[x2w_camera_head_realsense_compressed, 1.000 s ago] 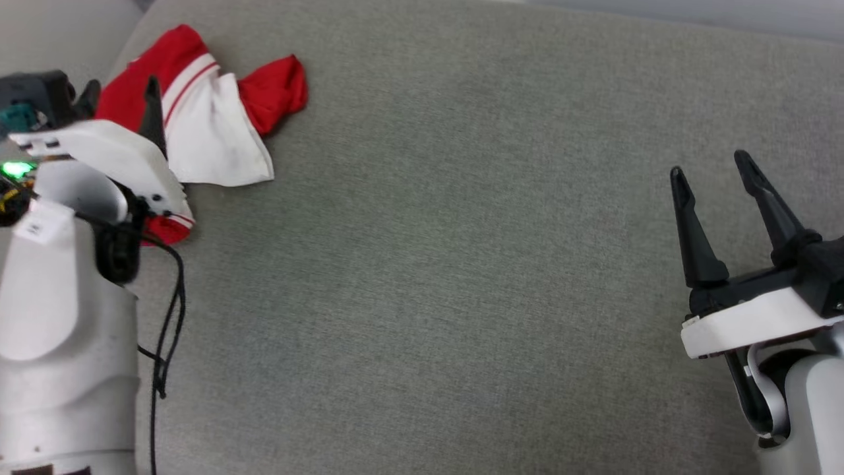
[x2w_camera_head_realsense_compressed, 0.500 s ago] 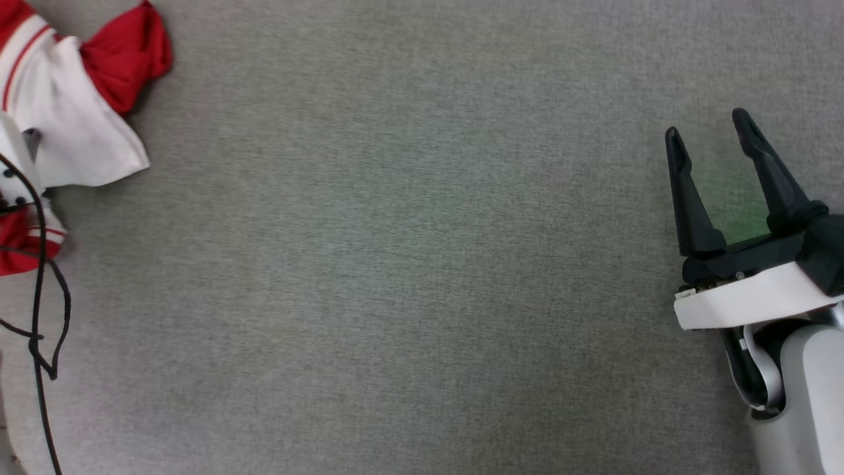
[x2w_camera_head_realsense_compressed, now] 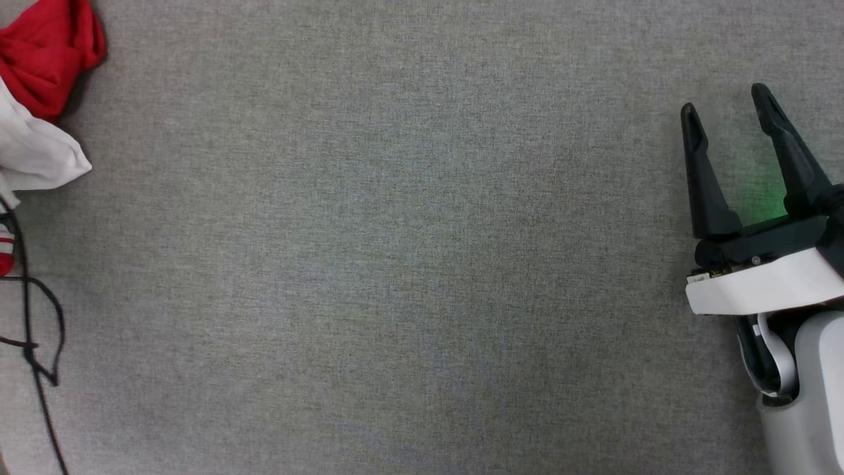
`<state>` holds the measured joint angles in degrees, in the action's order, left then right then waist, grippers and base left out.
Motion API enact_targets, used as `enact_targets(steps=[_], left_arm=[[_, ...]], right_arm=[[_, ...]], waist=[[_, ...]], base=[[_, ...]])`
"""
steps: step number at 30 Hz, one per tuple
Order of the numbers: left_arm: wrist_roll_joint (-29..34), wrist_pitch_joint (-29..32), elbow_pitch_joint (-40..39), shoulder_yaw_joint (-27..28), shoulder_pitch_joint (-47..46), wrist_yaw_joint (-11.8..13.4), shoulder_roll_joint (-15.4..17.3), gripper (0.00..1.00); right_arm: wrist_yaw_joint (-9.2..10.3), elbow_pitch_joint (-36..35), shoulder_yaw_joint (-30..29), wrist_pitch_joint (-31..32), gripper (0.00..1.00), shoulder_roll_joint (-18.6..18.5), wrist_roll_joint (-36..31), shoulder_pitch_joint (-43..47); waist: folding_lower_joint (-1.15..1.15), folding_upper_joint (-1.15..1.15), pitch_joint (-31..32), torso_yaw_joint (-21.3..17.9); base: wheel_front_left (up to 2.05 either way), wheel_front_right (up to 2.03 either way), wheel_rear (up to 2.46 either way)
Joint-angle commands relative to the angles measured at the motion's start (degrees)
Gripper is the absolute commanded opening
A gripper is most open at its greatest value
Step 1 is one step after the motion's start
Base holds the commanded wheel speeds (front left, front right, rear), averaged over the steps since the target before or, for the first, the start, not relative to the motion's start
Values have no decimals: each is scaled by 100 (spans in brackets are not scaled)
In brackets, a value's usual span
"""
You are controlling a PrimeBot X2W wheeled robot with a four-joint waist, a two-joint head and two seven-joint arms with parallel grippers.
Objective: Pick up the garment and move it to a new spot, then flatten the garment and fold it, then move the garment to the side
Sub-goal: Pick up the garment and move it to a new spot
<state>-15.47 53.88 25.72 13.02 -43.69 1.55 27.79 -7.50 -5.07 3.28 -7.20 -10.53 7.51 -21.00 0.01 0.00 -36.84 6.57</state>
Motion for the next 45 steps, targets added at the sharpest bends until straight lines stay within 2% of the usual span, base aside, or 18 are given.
enact_targets(steps=[1,4,7,13,16,17,23,30,33,45], left_arm=[[2,-10,153,-78,298,33,-194,0],[92,-350,28,-61,295,118,-144,0],[222,-964,-78,-16,223,236,-71,0],[365,-2306,-44,-45,76,412,-238,0],[396,-3203,-15,-102,13,340,-327,0],[372,-3838,17,-137,5,268,-422,0],[357,-4888,141,-281,170,106,-629,0],[206,-5593,139,-374,456,-109,-865,0],[173,-5794,-5,-504,614,-149,-1107,0],[160,-5925,-951,-1123,1318,-303,-1771,0]], right_arm=[[2,-28,-9,6,100,-23,-26,-76],[2,-34,-29,25,100,-25,-50,-23],[2,4,-48,28,100,-3,-61,78],[2,19,-177,93,100,124,-93,332],[2,-20,-229,155,100,224,-127,537],[2,-16,-287,190,100,316,-158,670],[2,-30,-392,197,100,520,-167,976],[2,19,-479,225,100,689,-176,1338],[2,53,-485,239,100,732,-171,1468],[2,103,-500,354,100,766,-81,1808]], waist=[[-1,0,36,16],[-1,0,177,63],[-1,0,409,133],[-1,0,965,386],[-1,0,1328,538],[-1,0,1631,624],[-1,0,2188,703],[-1,0,2767,614],[-1,0,2990,478],[-1,0,3486,-526]], base=[[0,0,0],[0,0,0],[0,0,0],[0,0,0],[0,0,0],[0,0,0],[0,0,0],[0,0,0],[0,0,0],[0,0,0]])
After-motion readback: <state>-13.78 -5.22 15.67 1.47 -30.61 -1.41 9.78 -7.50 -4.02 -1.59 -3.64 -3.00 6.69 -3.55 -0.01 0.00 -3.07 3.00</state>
